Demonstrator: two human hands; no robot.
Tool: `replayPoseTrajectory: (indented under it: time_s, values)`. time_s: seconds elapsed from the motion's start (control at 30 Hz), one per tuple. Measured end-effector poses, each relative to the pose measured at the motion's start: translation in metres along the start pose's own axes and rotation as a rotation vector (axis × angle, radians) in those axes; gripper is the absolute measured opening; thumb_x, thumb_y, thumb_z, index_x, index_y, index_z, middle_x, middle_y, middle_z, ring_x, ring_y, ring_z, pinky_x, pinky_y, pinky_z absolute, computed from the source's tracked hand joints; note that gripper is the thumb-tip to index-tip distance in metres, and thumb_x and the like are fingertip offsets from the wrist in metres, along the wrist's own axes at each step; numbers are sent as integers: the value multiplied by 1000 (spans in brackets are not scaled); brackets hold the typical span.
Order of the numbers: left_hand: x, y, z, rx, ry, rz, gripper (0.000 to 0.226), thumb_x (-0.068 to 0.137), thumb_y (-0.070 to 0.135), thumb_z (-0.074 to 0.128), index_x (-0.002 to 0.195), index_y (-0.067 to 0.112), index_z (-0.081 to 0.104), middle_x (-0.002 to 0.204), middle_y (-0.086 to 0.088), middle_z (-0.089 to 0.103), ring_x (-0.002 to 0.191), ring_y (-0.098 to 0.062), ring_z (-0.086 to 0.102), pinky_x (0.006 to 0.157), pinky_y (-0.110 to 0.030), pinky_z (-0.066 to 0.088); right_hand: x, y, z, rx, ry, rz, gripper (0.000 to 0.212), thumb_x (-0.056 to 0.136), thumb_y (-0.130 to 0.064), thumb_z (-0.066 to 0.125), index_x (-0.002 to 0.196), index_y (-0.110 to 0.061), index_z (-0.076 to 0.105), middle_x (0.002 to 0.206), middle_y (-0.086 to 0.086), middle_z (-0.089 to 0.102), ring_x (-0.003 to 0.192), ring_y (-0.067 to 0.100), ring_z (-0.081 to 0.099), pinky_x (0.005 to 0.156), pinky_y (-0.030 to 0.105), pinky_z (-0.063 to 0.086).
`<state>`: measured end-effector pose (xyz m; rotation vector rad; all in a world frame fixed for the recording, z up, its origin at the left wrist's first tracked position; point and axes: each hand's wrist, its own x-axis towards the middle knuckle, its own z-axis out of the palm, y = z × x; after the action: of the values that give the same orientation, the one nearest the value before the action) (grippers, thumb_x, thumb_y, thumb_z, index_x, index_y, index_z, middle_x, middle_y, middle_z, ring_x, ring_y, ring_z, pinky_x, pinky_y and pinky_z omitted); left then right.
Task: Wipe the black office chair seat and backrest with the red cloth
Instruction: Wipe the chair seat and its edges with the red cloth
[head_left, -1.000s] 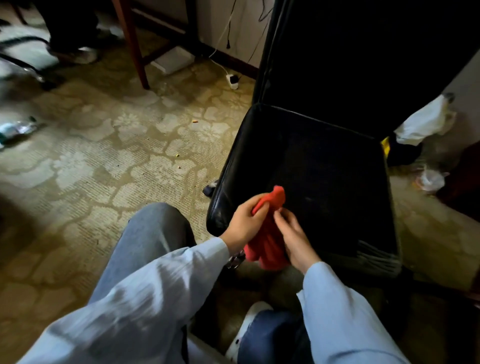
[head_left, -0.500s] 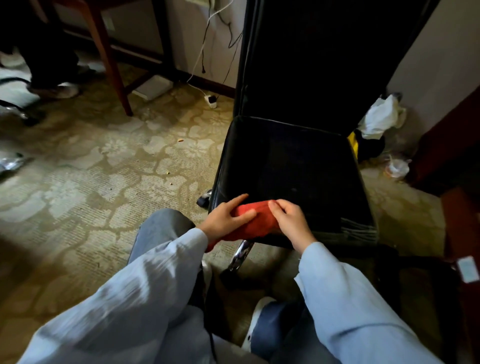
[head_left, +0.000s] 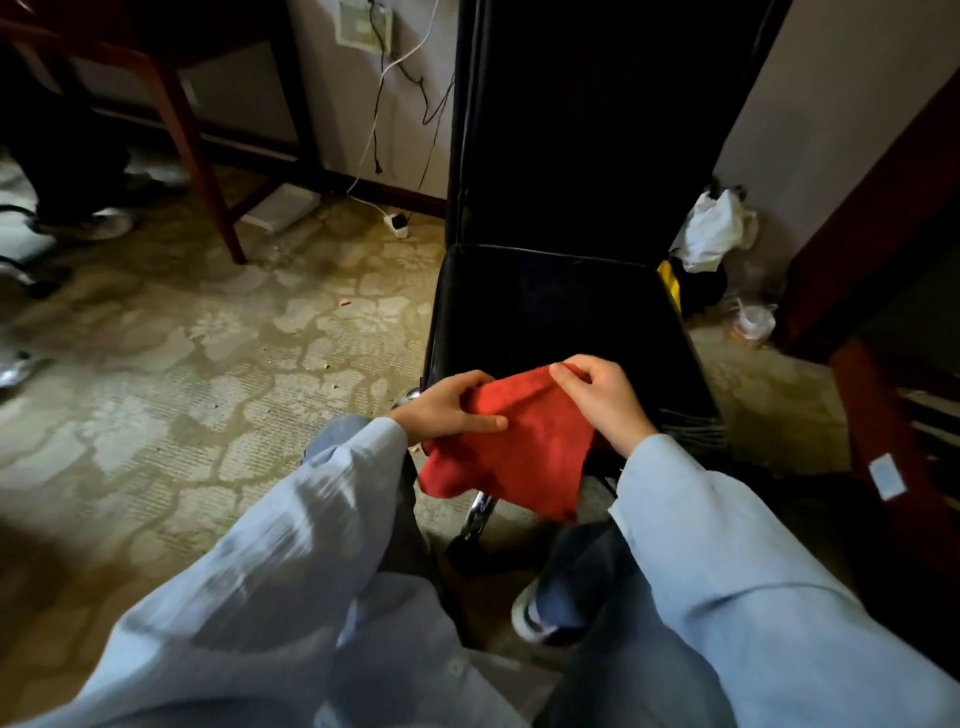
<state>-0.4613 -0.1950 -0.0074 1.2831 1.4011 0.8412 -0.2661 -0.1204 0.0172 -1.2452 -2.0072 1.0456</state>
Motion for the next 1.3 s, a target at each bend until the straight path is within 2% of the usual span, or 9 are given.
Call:
replayPoseTrajectory:
  time_s: [0.27, 0.4, 0.53, 0.63, 0.73, 0.87, 1.1, 1.2, 1.3]
  values:
    - [15, 15, 6, 515, 159, 3, 23, 84, 30, 66, 97, 11, 67, 88, -4, 63, 77, -13, 56, 57, -20, 33, -1, 23, -14, -207, 46, 33, 12, 87, -28, 63, 87, -18, 67, 90, 2, 64, 87, 19, 61, 81, 35, 48]
    - [21, 8, 24, 640, 523, -59, 24, 88, 40, 57, 94, 18, 66, 94, -3, 66, 88, -20, 60, 65, -25, 36, -1, 15, -9, -151, 175, 110, 15, 86, -31, 63, 81, -17, 67, 85, 4, 66, 83, 20, 61, 77, 34, 47]
    - [35, -7, 52, -106, 639, -184, 39, 89, 45, 52, 85, 9, 67, 86, -14, 69, 89, -28, 66, 81, -37, 53, -16, 0, 30, 105, 113, 115, 14, 88, -25, 61, 76, -18, 64, 80, 1, 64, 79, 14, 59, 69, 25, 44]
    - [31, -9, 63, -922, 387, -246, 51, 94, 51, 41, 105, 8, 66, 102, -16, 67, 98, -30, 66, 85, -40, 51, -24, 9, 58, 59, -5, 115, 22, 90, -25, 59, 105, -13, 70, 105, -11, 54, 115, 17, 49, 95, 29, 41]
    - [25, -17, 66, -1151, 180, -226, 71, 90, 67, 22, 107, 12, 63, 98, -9, 69, 89, -22, 68, 83, -40, 48, -23, 18, 68, 20, -146, 136, 33, 96, -28, 49, 127, -21, 57, 139, -10, 40, 136, 14, 25, 114, 34, 21]
    - [25, -41, 63, -1022, 247, -221, 56, 89, 47, 53, 132, 12, 46, 114, -15, 61, 99, -26, 65, 78, -41, 56, -15, 26, 70, 358, -372, 338, 38, 97, -29, 46, 134, -22, 48, 137, -4, 47, 124, 14, 46, 110, 34, 33]
    - [42, -66, 19, -772, 574, -113, 14, 92, 20, 57, 105, 17, 61, 91, -8, 66, 82, -18, 64, 85, -41, 51, 22, 43, 82, 345, -374, 246, 25, 98, -12, 41, 108, -24, 61, 106, -5, 64, 90, 6, 60, 76, 15, 46]
    - [63, -89, -33, -418, 797, -41, 36, 86, 18, 64, 120, 27, 55, 98, 2, 66, 88, -10, 63, 84, -28, 53, 49, 61, 84, 249, -228, 264, 26, 97, -8, 41, 107, -24, 59, 105, -2, 62, 91, 7, 59, 75, 11, 45]
    - [96, -133, -85, -38, 846, -64, 49, 71, 38, 61, 120, 40, 54, 102, -3, 66, 94, -20, 64, 86, -40, 53, 78, 82, 87, 28, -142, 261, 30, 94, -8, 43, 116, -23, 57, 116, 0, 59, 112, 16, 54, 91, 23, 42]
